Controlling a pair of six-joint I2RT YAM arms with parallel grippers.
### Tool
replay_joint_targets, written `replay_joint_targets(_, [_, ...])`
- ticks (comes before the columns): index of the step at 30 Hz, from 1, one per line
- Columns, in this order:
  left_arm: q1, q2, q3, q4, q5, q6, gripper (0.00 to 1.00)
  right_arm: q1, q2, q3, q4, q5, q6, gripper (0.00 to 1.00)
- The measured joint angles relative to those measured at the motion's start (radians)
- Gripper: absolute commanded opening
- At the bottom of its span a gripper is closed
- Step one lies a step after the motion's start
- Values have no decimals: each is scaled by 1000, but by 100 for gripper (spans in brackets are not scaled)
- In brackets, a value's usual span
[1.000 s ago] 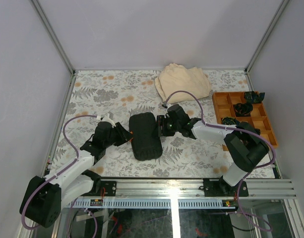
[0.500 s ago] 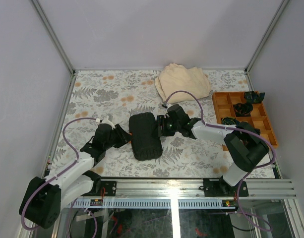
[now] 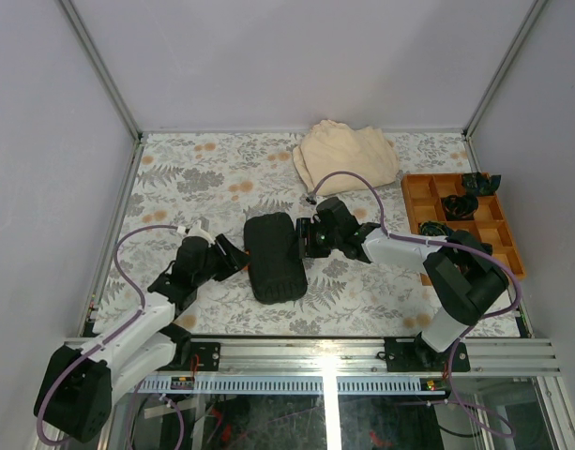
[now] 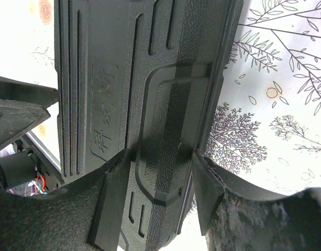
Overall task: Sort the tools into containers
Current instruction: Close the storage box at the center of the board.
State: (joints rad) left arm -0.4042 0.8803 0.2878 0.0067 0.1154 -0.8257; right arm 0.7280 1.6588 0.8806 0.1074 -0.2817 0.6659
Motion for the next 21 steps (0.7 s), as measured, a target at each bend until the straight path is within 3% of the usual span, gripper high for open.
replay_joint_targets(11, [2, -76, 37, -117, -53, 0, 48, 0, 0, 0, 0, 2, -2, 55])
replay_joint_targets(21, [13, 15, 113, -296, -189, -7, 45, 1, 0, 2, -3, 4, -6, 54])
